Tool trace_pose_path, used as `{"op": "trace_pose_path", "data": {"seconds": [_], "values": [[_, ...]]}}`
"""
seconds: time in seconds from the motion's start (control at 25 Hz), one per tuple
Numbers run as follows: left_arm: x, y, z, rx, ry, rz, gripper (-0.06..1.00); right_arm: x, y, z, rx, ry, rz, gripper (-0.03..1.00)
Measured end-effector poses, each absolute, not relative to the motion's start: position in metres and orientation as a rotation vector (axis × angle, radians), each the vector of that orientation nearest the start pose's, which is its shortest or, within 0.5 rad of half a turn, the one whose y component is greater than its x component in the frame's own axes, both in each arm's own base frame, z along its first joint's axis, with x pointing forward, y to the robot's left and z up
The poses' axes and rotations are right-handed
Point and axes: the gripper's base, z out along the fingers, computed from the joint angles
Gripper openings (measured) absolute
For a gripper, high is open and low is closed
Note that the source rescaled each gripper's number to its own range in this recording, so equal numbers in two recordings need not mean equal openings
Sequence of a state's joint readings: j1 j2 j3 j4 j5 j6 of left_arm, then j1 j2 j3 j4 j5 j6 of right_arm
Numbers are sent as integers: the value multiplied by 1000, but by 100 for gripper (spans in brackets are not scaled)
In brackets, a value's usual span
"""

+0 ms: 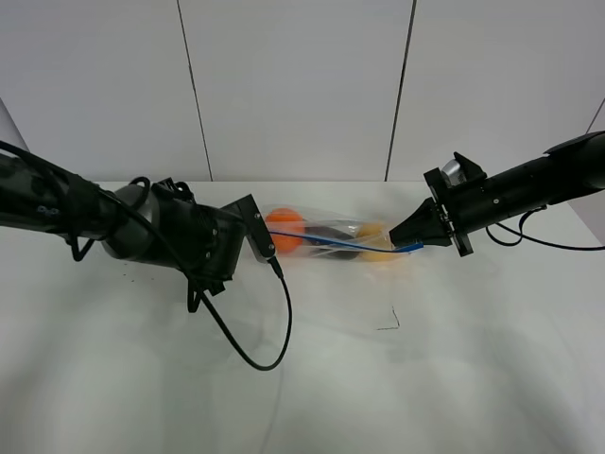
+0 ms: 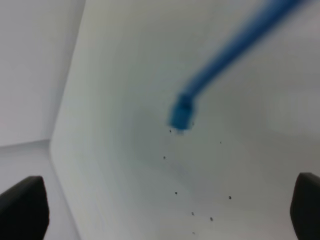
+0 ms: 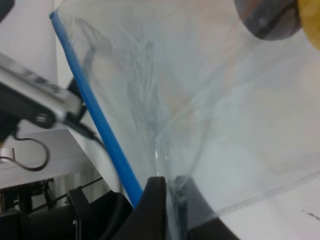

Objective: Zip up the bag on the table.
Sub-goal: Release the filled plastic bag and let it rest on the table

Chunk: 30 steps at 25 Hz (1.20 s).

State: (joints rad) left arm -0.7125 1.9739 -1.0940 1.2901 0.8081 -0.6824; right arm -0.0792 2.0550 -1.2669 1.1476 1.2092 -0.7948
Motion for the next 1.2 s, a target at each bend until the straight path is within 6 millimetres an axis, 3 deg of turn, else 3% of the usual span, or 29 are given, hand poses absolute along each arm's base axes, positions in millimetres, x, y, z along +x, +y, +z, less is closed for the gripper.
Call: {"op": "trace_pose_path", "data": {"seconds": [0.12,0.28,0.52,0.92,1.04,1.2], "values": [[330,-184,169,1105,2215,855,100,378,48,163,-97,2623,1457,0],[340,-155,191,940,2368,753,100,378,48,163,-98,2623,1457,0],[346,-90,218,599,2568,608,100,378,48,163,-102,2622,1456,0],[322,5,258,126,2786,252,100,378,48,163,-120,2616,1451,0],[311,25,266,-2,2824,158,100,378,48,163,-127,2613,1449,0],[299,42,278,-63,2834,164,100,378,48,163,-130,2612,1449,0]]}}
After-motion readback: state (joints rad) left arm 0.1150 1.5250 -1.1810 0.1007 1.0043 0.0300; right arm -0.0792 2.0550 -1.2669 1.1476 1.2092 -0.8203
